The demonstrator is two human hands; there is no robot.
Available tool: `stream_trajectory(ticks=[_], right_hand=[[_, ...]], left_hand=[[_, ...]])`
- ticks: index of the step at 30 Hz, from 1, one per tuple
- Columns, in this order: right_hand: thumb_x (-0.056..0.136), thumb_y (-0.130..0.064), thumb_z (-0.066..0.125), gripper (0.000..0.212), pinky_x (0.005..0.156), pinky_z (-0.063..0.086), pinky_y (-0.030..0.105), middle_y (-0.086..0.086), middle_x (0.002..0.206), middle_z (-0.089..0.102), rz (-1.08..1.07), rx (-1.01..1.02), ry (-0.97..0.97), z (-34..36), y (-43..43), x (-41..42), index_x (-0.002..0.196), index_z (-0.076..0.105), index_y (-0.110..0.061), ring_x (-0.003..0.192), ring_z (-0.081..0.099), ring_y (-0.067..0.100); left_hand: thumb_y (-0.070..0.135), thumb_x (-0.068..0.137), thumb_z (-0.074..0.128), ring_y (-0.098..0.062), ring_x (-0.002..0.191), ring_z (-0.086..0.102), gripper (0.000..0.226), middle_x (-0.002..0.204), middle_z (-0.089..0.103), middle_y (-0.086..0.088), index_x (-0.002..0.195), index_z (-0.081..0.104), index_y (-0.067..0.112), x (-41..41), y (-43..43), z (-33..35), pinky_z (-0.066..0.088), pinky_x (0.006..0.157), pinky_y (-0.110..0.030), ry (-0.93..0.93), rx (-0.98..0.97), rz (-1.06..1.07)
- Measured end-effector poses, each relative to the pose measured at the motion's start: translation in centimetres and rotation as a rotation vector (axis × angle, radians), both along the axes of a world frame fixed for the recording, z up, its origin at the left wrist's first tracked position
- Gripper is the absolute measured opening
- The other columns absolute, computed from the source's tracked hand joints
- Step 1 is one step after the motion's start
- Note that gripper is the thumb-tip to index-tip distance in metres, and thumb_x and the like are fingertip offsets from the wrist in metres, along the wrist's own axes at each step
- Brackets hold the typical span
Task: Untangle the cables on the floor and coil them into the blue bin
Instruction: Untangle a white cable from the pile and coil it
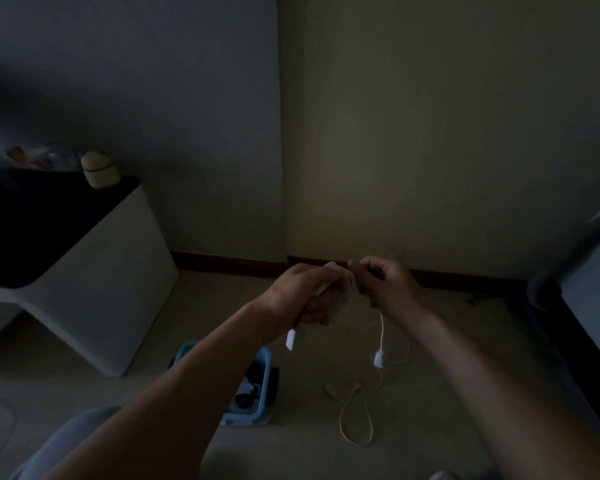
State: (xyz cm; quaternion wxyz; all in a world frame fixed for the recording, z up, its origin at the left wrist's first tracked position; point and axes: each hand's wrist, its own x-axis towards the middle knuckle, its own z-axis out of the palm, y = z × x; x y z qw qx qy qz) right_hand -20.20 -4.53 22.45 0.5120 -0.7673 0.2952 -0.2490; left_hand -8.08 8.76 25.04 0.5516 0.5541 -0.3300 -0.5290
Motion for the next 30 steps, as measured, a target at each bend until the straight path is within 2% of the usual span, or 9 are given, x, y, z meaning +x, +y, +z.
stream_trajectory(ticks=[2,6,9,12,17,19,23,26,30], right_hand=[[0.098,-0.035,0.06,0.04,0.047,0.039,0.024,-0.008,0.049,0.053,0.031,0.069,0.014,-0.5,0.1,0.1,0.062,0.056,-0.019,0.04,0.046,0.01],[0.102,-0.023,0.054,0.034,0.045,0.042,0.024,-0.004,0.05,0.052,0.079,0.243,0.017,-0.8,0.8,0.2,0.069,0.055,-0.012,0.036,0.045,0.012],[0.103,-0.023,0.052,0.029,0.048,0.045,0.027,0.0,0.056,0.053,0.143,0.317,0.059,-0.9,1.7,0.4,0.077,0.057,-0.01,0.04,0.047,0.015],[0.104,-0.02,0.049,0.022,0.049,0.049,0.027,0.001,0.062,0.056,0.184,0.326,0.128,-0.9,2.6,0.3,0.087,0.06,-0.012,0.044,0.049,0.016],[0.105,-0.016,0.044,0.02,0.047,0.048,0.023,0.003,0.067,0.058,0.261,0.334,0.189,-0.6,3.7,0.3,0.103,0.064,-0.016,0.045,0.055,0.012],[0.106,-0.018,0.043,0.021,0.048,0.048,0.024,0.002,0.069,0.059,0.292,0.329,0.21,-0.5,3.9,0.4,0.108,0.064,-0.019,0.048,0.057,0.011],[0.104,-0.018,0.047,0.024,0.054,0.048,0.026,0.004,0.077,0.065,0.345,0.248,0.266,-0.4,4.3,0.2,0.125,0.058,-0.023,0.057,0.06,0.013],[0.102,-0.014,0.051,0.032,0.059,0.049,0.023,0.001,0.081,0.067,0.436,0.2,0.299,0.0,4.9,0.1,0.132,0.053,-0.024,0.063,0.063,0.011],[0.101,-0.013,0.052,0.036,0.065,0.052,0.026,0.002,0.082,0.068,0.46,0.206,0.297,0.2,5.5,0.4,0.136,0.048,-0.023,0.07,0.067,0.012]], left_hand=[[0.022,0.103,0.04,-0.011,0.035,0.022,0.034,0.044,0.027,0.001,0.079,0.057,0.006,0.2,0.1,0.0,0.021,0.049,-0.028,0.157,-0.027,0.052],[0.028,0.094,0.042,-0.008,0.032,0.022,0.025,0.04,0.025,0.006,0.079,0.052,0.011,1.0,0.1,0.3,0.031,0.052,-0.025,0.431,-0.128,0.089],[0.031,0.092,0.044,-0.006,0.032,0.024,0.026,0.039,0.028,0.007,0.077,0.053,0.012,1.7,0.2,0.1,0.025,0.057,-0.025,0.541,-0.185,0.161],[0.034,0.1,0.042,-0.007,0.036,0.026,0.033,0.043,0.028,0.006,0.077,0.053,0.012,2.0,0.0,-0.1,0.034,0.047,-0.018,0.602,-0.193,0.294],[0.036,0.102,0.045,-0.008,0.044,0.026,0.037,0.05,0.028,0.006,0.072,0.05,0.015,2.7,-0.2,-0.2,0.037,0.054,-0.019,0.616,-0.188,0.505],[0.029,0.101,0.049,-0.008,0.047,0.027,0.032,0.053,0.028,0.005,0.072,0.049,0.017,2.7,-0.1,0.0,0.033,0.065,-0.023,0.59,-0.181,0.534],[0.012,0.1,0.046,-0.009,0.042,0.036,0.026,0.051,0.035,0.002,0.074,0.046,0.013,2.6,-0.3,0.0,0.039,0.068,-0.027,0.493,-0.186,0.604],[0.013,0.1,0.053,-0.012,0.047,0.05,0.028,0.055,0.051,-0.003,0.073,0.053,0.007,2.3,-0.3,-0.1,0.045,0.062,-0.029,0.361,-0.13,0.68],[0.016,0.098,0.059,-0.017,0.063,0.065,0.021,0.067,0.068,-0.003,0.079,0.062,0.01,1.6,-0.1,-0.6,0.05,0.071,-0.037,0.115,-0.138,0.689]])
